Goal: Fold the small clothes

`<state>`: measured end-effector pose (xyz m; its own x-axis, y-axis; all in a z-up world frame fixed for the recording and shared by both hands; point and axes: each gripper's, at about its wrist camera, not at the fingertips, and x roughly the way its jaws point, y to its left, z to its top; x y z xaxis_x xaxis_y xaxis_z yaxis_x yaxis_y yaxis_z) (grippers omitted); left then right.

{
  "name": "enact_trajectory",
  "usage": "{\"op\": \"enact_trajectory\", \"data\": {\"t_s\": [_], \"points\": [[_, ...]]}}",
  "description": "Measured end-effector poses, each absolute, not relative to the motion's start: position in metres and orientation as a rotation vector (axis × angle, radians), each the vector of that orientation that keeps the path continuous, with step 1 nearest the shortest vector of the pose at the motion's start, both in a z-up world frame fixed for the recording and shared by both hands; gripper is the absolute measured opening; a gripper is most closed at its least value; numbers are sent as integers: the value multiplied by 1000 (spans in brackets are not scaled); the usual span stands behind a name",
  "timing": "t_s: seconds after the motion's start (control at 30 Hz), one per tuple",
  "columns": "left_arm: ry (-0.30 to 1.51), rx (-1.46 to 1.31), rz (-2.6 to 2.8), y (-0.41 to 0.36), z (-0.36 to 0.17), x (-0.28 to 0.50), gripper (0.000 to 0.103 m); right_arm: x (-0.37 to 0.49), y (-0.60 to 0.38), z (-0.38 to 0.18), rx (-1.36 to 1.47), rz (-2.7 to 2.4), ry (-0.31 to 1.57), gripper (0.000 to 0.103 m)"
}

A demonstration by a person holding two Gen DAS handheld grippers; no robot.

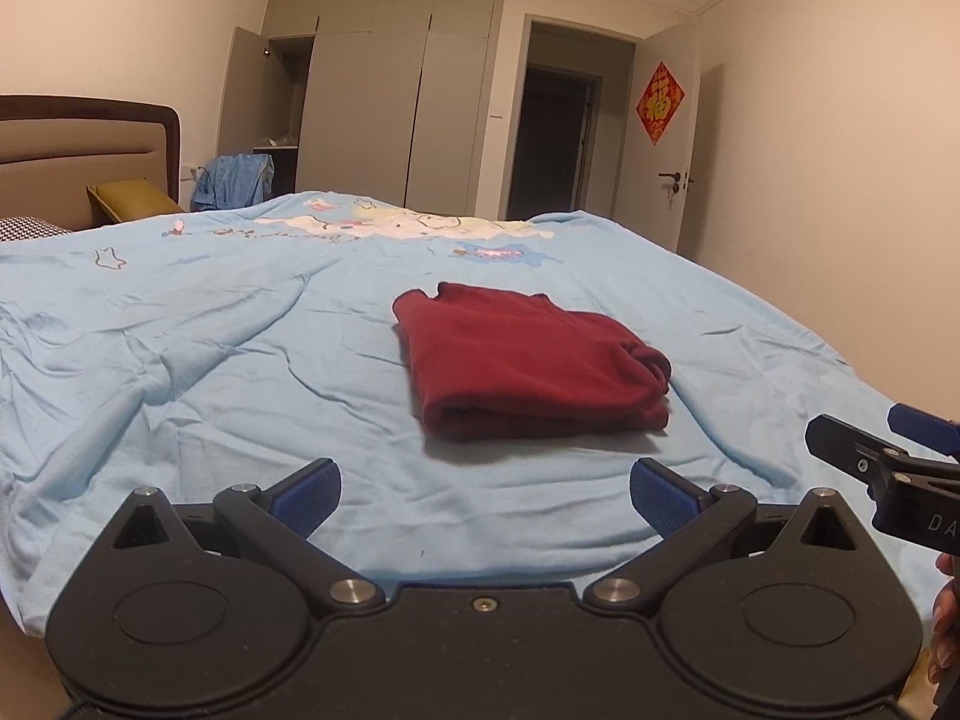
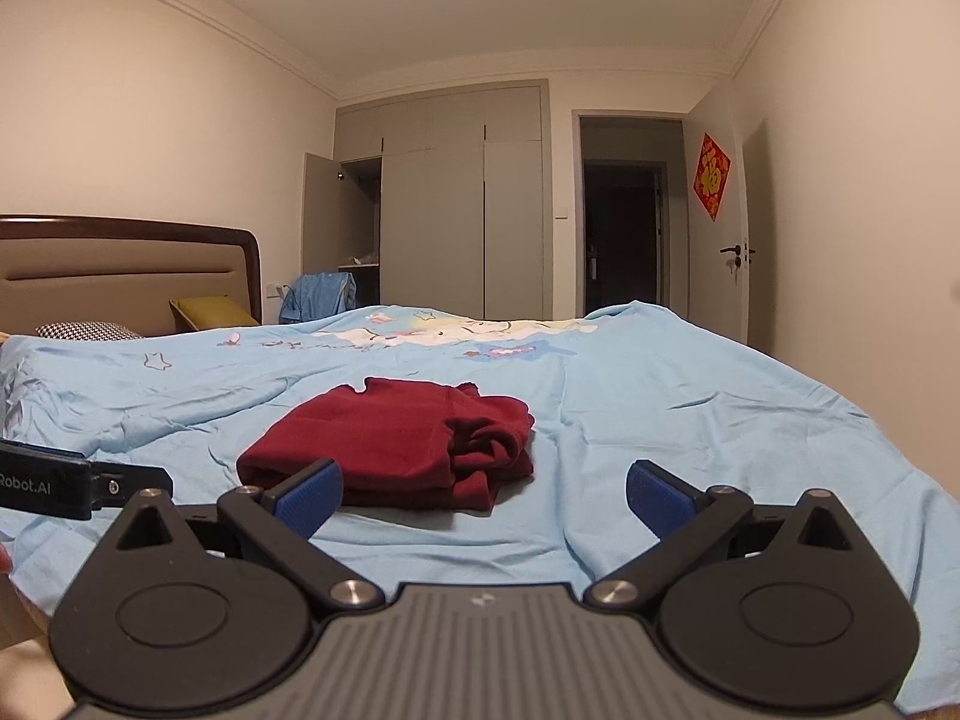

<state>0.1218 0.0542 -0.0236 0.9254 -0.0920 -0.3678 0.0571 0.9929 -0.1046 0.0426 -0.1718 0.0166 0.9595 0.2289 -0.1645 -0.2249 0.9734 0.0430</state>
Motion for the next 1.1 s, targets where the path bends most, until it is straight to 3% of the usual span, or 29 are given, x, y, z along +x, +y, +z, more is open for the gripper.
{"op": "enact_trajectory", "data": {"t_s": [1.1], "points": [[406, -97, -70, 51, -27, 123, 102, 47, -174, 9, 52, 218, 205, 103]]}}
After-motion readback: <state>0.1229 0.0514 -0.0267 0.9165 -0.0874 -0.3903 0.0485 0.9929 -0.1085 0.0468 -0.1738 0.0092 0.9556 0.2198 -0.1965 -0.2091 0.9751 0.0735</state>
